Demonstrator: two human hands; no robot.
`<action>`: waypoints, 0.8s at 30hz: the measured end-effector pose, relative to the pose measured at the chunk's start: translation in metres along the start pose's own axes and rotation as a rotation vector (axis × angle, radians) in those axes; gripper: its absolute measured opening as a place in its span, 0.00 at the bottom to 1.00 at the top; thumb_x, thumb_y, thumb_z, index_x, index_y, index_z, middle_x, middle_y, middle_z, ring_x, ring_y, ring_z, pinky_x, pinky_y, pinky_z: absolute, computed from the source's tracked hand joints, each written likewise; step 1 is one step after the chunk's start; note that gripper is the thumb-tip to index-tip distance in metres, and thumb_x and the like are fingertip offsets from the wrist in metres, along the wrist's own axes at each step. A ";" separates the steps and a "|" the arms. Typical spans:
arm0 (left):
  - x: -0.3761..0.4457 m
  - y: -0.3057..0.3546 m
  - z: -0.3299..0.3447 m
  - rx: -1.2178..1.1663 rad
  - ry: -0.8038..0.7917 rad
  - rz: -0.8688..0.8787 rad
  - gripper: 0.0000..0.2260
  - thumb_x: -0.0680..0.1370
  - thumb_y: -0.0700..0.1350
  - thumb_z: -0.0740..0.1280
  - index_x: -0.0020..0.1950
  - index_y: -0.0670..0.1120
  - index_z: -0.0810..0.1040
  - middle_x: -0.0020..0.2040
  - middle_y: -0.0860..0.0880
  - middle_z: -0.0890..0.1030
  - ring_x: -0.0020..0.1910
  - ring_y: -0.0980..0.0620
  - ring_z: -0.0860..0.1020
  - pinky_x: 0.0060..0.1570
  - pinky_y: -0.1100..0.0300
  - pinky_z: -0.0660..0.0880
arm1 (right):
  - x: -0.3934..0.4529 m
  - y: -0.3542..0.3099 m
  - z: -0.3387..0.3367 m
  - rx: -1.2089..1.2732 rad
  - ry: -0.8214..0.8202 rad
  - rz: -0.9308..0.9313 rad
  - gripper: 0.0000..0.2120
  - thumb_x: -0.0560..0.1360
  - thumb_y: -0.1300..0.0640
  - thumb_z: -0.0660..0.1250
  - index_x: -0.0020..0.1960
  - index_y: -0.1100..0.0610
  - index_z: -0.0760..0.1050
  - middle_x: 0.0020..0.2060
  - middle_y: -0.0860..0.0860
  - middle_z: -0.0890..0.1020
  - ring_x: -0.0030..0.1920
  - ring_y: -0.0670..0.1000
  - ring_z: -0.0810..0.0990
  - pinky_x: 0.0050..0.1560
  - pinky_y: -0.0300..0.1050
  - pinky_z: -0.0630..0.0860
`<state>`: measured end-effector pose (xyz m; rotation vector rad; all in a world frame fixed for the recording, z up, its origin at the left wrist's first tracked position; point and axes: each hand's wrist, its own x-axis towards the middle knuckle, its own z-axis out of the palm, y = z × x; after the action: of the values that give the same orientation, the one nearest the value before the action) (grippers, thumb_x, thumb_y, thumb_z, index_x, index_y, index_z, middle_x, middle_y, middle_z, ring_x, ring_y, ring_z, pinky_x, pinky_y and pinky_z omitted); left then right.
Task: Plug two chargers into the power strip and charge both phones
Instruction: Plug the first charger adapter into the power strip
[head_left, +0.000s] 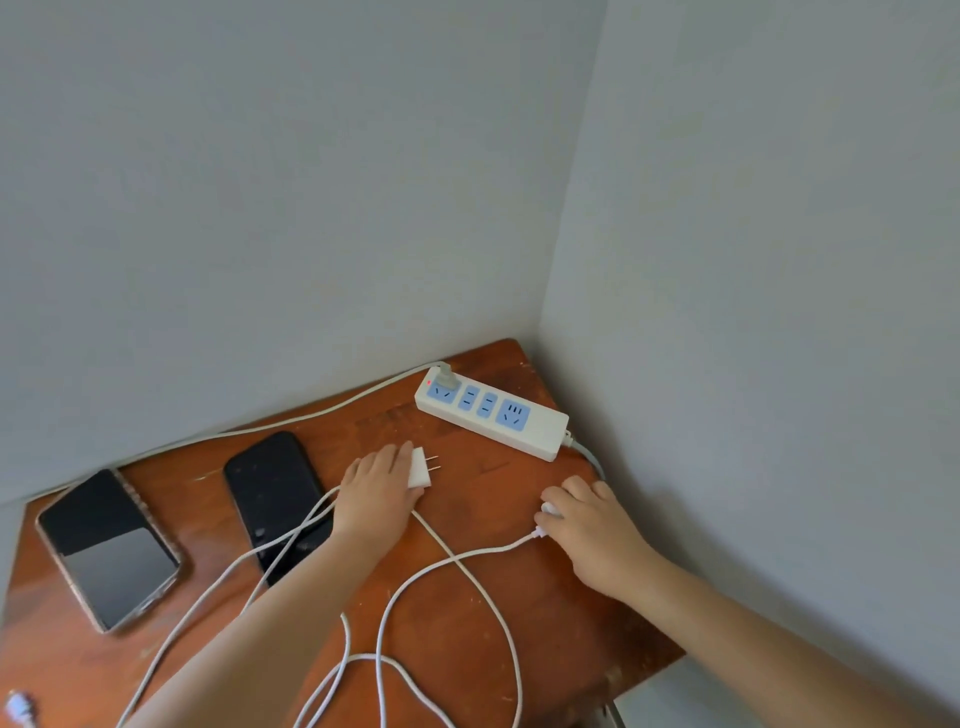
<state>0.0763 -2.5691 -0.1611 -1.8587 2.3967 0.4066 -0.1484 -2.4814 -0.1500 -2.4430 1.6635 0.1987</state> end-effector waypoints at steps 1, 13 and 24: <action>0.000 -0.002 -0.001 -0.016 -0.002 -0.020 0.26 0.78 0.51 0.59 0.72 0.47 0.53 0.72 0.47 0.63 0.71 0.47 0.61 0.71 0.52 0.56 | 0.004 0.001 -0.004 -0.001 -0.004 -0.031 0.16 0.77 0.64 0.59 0.64 0.58 0.68 0.64 0.56 0.70 0.63 0.56 0.65 0.62 0.51 0.64; -0.010 -0.029 -0.015 -0.099 -0.060 -0.109 0.24 0.79 0.52 0.54 0.73 0.47 0.54 0.75 0.48 0.57 0.74 0.49 0.53 0.72 0.52 0.51 | 0.091 0.019 -0.072 0.806 0.396 0.246 0.12 0.69 0.65 0.71 0.53 0.62 0.77 0.52 0.54 0.80 0.51 0.54 0.78 0.47 0.38 0.72; -0.010 -0.043 -0.006 -0.095 -0.077 -0.127 0.24 0.79 0.56 0.51 0.73 0.48 0.55 0.75 0.48 0.56 0.75 0.49 0.49 0.72 0.51 0.45 | 0.134 0.017 -0.082 0.661 0.336 0.301 0.12 0.77 0.61 0.61 0.47 0.70 0.77 0.33 0.58 0.77 0.34 0.54 0.74 0.33 0.42 0.69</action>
<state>0.1202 -2.5713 -0.1600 -1.9823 2.2328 0.5782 -0.1147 -2.6268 -0.0996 -1.7917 1.8326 -0.6538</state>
